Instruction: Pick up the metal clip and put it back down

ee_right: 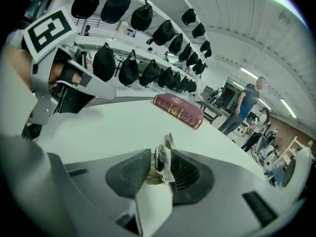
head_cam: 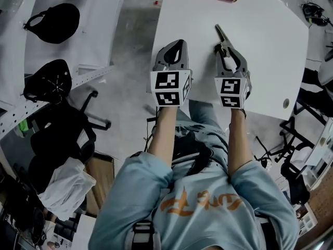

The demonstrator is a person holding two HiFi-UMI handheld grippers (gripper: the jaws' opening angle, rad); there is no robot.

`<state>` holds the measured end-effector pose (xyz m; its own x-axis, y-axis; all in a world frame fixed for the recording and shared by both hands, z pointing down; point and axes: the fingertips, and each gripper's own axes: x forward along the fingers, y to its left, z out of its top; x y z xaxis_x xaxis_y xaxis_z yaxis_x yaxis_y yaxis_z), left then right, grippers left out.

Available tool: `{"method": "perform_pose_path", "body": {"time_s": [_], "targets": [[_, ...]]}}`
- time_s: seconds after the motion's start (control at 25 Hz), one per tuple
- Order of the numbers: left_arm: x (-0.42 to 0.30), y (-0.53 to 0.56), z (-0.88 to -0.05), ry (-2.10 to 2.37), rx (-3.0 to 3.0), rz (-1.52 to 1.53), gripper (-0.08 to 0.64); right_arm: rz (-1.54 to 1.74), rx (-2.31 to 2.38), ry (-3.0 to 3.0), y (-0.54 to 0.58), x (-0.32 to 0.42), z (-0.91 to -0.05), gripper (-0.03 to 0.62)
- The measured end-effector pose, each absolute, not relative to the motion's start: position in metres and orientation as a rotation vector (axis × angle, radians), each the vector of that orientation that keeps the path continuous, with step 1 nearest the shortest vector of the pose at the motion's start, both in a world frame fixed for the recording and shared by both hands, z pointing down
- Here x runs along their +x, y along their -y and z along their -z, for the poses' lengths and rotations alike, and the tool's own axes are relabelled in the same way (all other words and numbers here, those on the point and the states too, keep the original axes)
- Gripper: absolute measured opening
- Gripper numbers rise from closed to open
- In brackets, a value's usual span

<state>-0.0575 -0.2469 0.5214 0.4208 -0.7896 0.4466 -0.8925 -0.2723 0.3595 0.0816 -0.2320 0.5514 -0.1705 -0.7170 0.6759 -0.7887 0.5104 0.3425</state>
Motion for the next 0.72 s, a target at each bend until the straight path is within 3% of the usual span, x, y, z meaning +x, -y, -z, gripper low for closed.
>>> {"method": "perform_pose_path", "body": {"time_s": [0.32, 0.72], "targets": [[-0.068, 0.247, -0.524, 1.435, 2.100, -0.238, 0.005, -0.052, 1.252, 1.862, 0.240, 0.084, -0.557, 0.117], [-0.067, 0.255, -0.509, 1.429, 2.136, -0.215, 0.005, 0.000, 1.313, 1.792, 0.247, 0.092, -0.544, 0.051]]}}
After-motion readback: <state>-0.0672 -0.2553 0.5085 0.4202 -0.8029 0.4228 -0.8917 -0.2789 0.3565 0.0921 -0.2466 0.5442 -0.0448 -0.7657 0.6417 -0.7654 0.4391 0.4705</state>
